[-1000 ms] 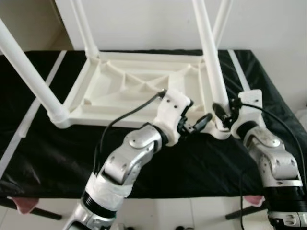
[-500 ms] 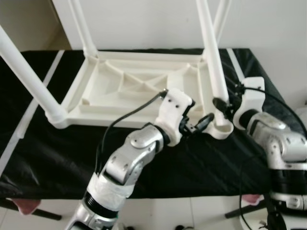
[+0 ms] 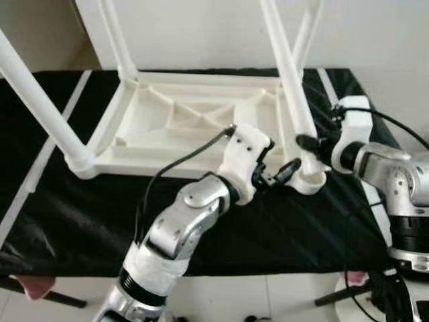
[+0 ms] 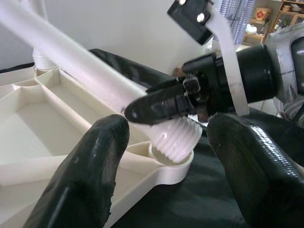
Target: Building children table
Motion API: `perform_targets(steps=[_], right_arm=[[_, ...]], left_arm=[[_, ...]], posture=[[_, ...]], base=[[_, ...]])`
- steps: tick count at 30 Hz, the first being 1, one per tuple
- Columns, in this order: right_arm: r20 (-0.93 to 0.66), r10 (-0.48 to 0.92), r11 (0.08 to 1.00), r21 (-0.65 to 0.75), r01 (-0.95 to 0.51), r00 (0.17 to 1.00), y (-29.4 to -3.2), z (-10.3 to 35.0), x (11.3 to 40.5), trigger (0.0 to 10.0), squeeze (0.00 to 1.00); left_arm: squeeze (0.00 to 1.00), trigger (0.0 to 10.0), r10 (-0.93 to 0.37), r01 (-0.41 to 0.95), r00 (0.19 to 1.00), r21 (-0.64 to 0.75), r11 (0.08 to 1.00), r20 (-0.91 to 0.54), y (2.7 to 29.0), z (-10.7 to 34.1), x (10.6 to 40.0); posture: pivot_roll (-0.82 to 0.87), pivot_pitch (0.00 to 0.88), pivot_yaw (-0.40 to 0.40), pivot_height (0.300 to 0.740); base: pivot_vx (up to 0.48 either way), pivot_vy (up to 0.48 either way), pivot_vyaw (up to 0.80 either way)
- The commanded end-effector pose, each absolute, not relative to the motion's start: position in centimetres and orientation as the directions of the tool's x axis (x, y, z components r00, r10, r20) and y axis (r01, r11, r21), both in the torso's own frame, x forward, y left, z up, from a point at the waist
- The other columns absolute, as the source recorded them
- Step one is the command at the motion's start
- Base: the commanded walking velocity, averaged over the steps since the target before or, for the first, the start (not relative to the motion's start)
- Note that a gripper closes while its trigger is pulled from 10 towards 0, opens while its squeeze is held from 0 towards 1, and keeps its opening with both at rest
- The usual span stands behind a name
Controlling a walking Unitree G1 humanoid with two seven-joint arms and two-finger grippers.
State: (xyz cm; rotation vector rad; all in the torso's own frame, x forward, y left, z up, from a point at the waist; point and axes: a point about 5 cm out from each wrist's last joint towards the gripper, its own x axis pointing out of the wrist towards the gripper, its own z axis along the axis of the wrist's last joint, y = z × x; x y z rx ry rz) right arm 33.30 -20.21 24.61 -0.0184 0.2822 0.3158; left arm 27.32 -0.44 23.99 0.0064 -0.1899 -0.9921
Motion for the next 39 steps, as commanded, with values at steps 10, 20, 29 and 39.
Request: perform_targets(steps=[10, 20, 29, 39], right_arm=[[-0.384, 0.357, 0.928, 0.043, -0.37, 0.851, -20.3, 23.3, 32.4, 10.0, 1.0], [-0.425, 0.352, 0.93, 0.054, -0.365, 0.834, -20.4, 22.5, 32.8, 10.0, 0.0], [-0.493, 0.387, 0.909, 0.061, -0.413, 0.779, -19.3, 20.1, 33.9, 10.0, 0.0], [-0.501, 0.412, 0.88, 0.002, -0.475, 0.761, -18.6, 20.1, 34.7, 2.9, 0.0]], left_arm=[[0.0, 10.0, -0.857, 0.856, 0.491, 0.099, 0.508, 0.156, -1.0, 23.7, 26.8], [0.0, 10.0, -0.858, 0.858, 0.488, 0.093, 0.506, 0.164, -1.0, 23.8, 26.7], [0.0, 10.0, -0.851, 0.853, 0.496, 0.083, 0.515, 0.173, -1.0, 24.0, 26.9], [0.0, 10.0, -0.845, 0.848, 0.505, 0.082, 0.524, 0.177, -0.8, 24.1, 27.0]], posture=[[-0.16, 0.104, -0.011, 0.74], [-0.17, 0.093, -0.015, 0.74], [-0.16, 0.093, -0.018, 0.74], [-0.15, 0.099, -0.02, 0.74]], base=[[0.0, 0.0, 0.0], [0.0, 0.0, 0.0], [0.0, 0.0, 0.0], [0.0, 0.0, 0.0]])
